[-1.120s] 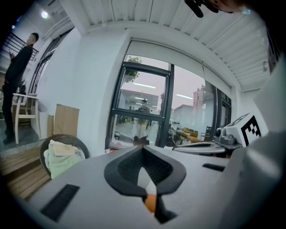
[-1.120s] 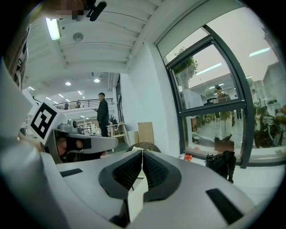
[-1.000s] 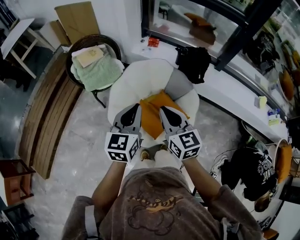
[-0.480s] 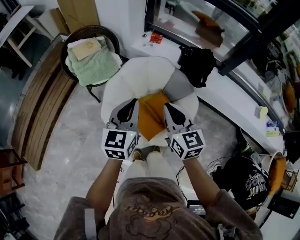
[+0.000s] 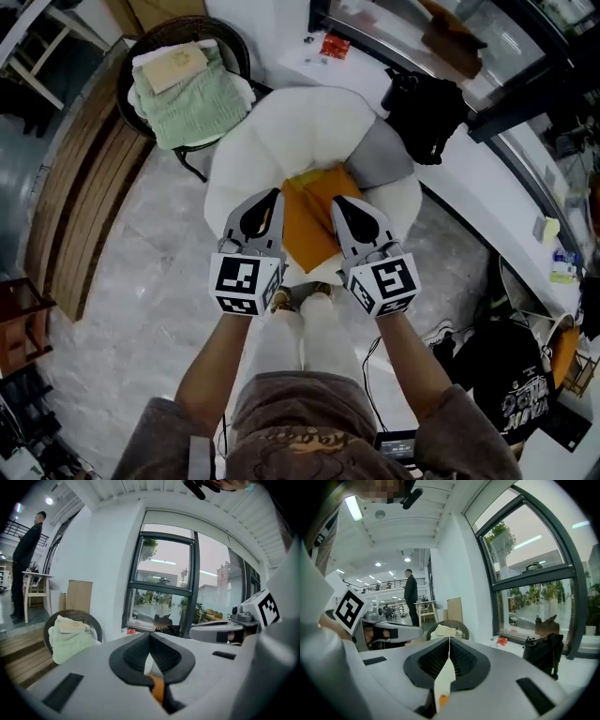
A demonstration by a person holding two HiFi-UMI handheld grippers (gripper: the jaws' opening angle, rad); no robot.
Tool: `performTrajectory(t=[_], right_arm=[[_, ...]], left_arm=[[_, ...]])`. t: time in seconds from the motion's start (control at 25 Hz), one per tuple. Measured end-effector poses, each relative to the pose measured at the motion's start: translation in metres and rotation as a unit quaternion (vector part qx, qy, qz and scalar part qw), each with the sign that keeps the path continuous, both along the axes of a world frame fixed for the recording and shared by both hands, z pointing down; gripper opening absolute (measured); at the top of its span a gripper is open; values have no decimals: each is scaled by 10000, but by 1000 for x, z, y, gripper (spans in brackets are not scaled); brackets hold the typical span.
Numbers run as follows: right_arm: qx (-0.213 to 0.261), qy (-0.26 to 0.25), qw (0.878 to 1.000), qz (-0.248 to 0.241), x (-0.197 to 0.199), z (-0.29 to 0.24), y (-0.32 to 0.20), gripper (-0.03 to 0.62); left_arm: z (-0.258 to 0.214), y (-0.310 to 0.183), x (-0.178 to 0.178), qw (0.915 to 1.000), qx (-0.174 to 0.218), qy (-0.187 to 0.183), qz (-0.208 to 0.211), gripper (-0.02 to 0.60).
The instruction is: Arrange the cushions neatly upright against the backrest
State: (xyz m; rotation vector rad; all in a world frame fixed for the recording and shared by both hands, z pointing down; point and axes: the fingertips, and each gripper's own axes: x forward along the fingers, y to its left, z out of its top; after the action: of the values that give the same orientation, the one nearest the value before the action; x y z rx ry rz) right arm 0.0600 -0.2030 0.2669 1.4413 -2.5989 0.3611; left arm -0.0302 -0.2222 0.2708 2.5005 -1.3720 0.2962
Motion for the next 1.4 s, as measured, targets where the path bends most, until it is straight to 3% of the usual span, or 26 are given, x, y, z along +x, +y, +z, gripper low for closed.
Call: performTrajectory(t=[0.48,1.0,1.4], right_arm=[[-368,210,9987,-265,-6,102,-22,20],[-885,191,9952,-366,-27,204,10,20],[-1098,207,9921,-572,-44,234,7,20]], left_arm=[[104,-6,1,9988,-219,-436,-32,5],[213,36,-13,9954,-838,-451,-123,5],[242,33,-20,9937,-1030,-398,-196,5]])
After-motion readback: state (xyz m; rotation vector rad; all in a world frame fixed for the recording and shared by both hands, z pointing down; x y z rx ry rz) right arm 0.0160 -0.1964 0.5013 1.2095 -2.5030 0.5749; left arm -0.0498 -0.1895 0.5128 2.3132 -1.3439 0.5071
